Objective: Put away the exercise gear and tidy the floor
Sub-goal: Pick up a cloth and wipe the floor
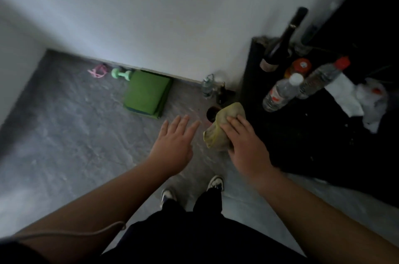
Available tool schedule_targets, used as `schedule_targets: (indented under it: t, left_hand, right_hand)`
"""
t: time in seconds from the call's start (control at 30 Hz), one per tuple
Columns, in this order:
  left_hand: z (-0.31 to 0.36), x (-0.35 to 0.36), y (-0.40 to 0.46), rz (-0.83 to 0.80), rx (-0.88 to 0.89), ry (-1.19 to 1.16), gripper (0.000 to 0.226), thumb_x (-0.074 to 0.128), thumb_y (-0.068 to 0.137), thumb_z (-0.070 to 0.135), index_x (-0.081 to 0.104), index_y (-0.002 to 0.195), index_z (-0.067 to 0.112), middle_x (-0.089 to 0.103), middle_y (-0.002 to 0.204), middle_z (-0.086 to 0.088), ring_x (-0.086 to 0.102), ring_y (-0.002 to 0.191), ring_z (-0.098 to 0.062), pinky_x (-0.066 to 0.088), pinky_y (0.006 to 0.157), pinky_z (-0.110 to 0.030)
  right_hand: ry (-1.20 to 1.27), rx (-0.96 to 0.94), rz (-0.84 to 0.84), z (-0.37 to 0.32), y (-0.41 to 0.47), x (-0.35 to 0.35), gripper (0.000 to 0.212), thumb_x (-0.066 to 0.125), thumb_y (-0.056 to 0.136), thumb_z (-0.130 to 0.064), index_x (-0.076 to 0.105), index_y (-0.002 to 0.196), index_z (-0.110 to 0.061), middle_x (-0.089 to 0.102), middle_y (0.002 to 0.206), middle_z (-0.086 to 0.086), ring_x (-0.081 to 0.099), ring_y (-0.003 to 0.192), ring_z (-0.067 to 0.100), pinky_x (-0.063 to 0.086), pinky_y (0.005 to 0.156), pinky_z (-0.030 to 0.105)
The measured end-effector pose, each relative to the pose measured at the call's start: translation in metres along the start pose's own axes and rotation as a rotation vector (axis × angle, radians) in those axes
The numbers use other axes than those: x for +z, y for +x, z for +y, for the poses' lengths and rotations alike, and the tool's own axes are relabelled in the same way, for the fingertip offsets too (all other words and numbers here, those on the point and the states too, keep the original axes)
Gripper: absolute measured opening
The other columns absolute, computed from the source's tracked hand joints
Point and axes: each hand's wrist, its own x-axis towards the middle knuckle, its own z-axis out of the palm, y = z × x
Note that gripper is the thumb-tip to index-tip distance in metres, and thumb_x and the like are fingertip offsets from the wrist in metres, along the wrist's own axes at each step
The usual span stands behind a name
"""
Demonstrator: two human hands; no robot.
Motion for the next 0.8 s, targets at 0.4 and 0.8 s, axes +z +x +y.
schedule_targets:
  t: [0.4,0.8]
  left_hand:
    - [-0.144,-0.043,-0.286,0.34,-0.705,-0.105,0.07,0.051,0.092,0.036,0.02,0.153,0.023,0.02,0.161,-0.013,0.016,0.149,-0.033,0.017,0.119,-0.056]
    - [-0.22,0.022,-0.715,0.407,-1.332,-0.081,0.067,0.038,0.099,0.043,0.008,0.155,0.025,0.006,0.165,-0.012,0.001,0.151,-0.033,0.006,0.121,-0.054]
  right_hand:
    - [0.065,-0.732,-0.058,-0.273,0.051,0.017,0.061,0.054,0.081,-0.014,0.049,0.141,-0.01,0.045,0.148,0.012,0.029,0.142,0.031,0.032,0.112,0.041]
    - [0.175,-1.303,-0.203,-0.661,-0.098,0.155,0.058,0.053,0.077,-0.002,0.056,0.134,-0.008,0.049,0.142,0.016,0.033,0.138,0.03,0.026,0.117,0.041]
